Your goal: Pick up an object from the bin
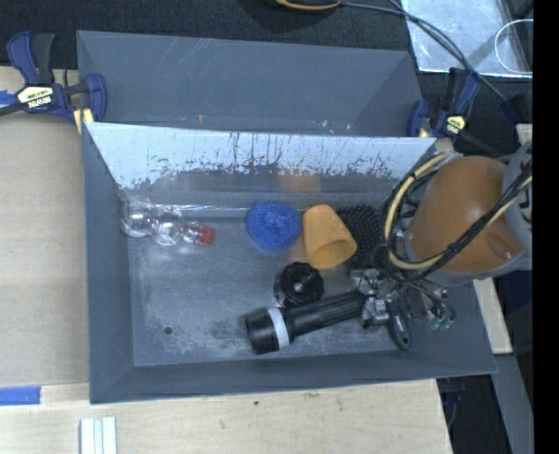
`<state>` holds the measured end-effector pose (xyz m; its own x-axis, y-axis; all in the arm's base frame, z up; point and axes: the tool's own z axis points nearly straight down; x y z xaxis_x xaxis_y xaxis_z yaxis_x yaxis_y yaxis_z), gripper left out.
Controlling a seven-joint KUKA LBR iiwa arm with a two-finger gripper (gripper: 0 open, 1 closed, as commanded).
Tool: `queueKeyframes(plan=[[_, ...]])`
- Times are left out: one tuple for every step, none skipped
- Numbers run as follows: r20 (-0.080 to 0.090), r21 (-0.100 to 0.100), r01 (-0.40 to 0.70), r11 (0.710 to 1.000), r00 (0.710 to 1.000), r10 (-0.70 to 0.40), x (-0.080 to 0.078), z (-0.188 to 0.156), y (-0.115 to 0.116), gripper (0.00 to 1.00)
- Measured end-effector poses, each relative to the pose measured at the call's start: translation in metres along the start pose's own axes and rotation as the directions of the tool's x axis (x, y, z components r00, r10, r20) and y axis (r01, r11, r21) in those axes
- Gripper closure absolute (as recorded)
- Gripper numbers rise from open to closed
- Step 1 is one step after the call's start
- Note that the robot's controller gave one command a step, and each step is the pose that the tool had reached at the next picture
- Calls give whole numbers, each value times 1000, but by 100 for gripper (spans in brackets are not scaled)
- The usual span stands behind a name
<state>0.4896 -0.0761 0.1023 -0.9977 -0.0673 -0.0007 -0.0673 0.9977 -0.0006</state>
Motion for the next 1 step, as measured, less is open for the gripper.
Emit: queueKeyframes(plan=[[5,2,1,1000,1000,-1,-2,-23,-1,100]])
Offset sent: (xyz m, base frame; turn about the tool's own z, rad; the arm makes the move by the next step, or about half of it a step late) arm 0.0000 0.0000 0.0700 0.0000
